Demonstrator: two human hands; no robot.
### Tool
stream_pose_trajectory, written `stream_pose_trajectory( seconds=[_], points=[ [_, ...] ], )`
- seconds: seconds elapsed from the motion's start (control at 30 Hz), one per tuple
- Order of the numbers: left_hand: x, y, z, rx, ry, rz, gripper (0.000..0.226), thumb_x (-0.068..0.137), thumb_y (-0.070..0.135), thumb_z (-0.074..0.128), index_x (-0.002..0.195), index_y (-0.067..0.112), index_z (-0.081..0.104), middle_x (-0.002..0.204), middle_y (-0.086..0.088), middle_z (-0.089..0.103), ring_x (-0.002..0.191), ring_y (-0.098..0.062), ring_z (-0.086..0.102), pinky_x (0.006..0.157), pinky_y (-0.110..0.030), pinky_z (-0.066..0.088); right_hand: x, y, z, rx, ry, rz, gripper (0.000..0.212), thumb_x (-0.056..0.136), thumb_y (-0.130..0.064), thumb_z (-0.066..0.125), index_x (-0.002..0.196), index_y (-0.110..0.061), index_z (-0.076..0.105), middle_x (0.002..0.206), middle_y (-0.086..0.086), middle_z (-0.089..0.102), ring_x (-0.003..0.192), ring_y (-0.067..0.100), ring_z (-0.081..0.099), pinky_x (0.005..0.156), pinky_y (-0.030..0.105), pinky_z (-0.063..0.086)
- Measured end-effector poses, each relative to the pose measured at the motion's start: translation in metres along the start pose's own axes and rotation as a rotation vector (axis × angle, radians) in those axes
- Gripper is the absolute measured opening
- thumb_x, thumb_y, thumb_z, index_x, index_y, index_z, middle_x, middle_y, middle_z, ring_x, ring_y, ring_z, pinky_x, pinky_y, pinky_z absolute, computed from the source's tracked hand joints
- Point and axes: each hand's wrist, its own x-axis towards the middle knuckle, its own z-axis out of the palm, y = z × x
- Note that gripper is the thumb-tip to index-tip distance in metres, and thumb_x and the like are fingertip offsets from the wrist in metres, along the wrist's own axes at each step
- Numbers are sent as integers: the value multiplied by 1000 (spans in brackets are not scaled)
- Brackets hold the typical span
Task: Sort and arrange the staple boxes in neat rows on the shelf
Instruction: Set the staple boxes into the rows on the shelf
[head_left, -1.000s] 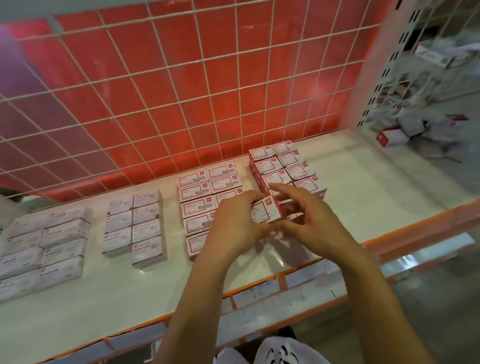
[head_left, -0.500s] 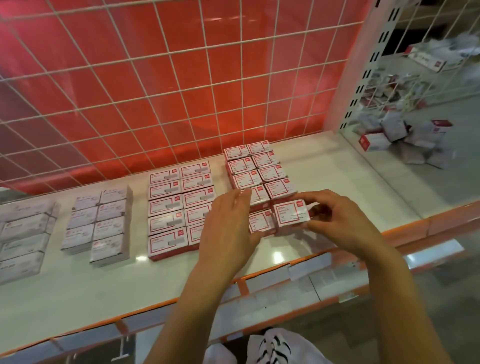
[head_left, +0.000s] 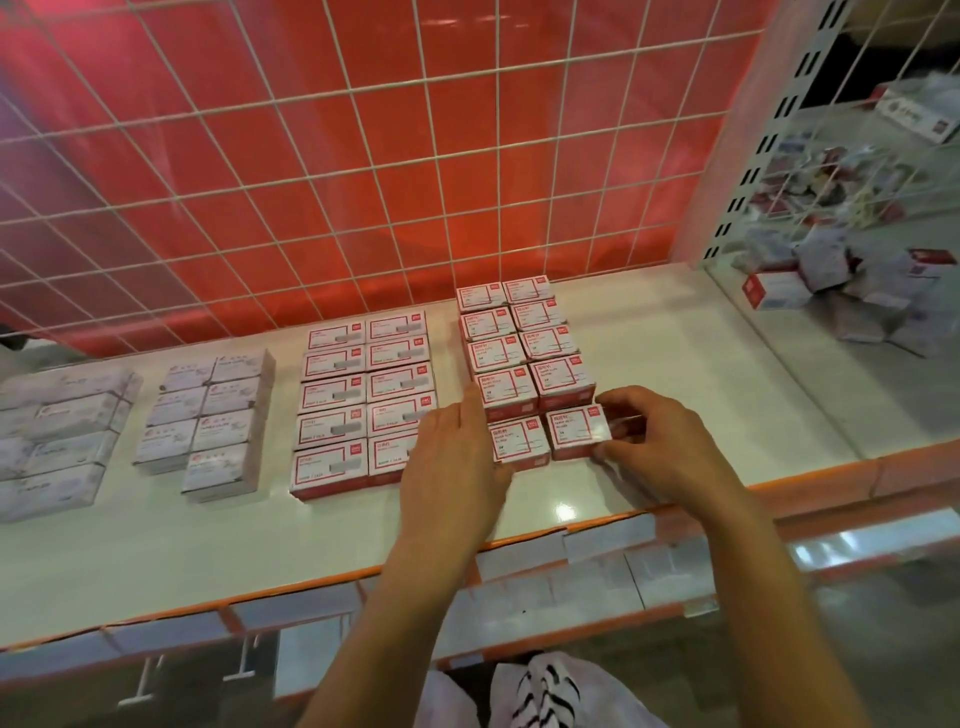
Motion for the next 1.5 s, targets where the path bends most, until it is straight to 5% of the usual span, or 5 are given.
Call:
stream_pose_trajectory(
  seconds=[0.4,0.6,1.03,1.33,1.5],
  points=[
    [-2,4,2,18,-29,-50,72,87,43,65,144,27,24,130,2,53,118,-16,47,94,-29,45,-4,-4,13,36,71,14,48,78,-14,75,119,-17,50,104,-4,65,82,6,59,74,13,44],
    [-6,11,-4,14,25,56,74,88,43,61,146,20,21,146,1,35,134,-16,31,110,-31,31,-22,-16,22,-141,203,-54,58,82,-22,71,134,-12,45,133,5,52,118,23,50,95,33,40],
    [-2,53,15,104,89,267,64,83,23,72,139,8,46,145,-12,45,139,-31,34,112,-41,27,-45,-8,15,-272,316,-148,52,92,-26,58,139,-17,41,146,4,41,135,20,31,109,30,26],
    [40,143,67,137,121,358,68,65,21,86,126,8,59,132,-12,58,129,-33,48,101,-43,42,-12,58,-62,-304,362,-143,47,87,-20,63,132,-13,50,136,7,48,127,25,40,104,31,31],
    [66,199,106,109,31,383,66,86,25,67,143,10,39,150,-12,37,143,-32,25,115,-41,23,7,103,-115,-333,404,-90,45,86,-20,65,129,-12,53,132,9,50,118,27,46,92,25,34]
  ],
)
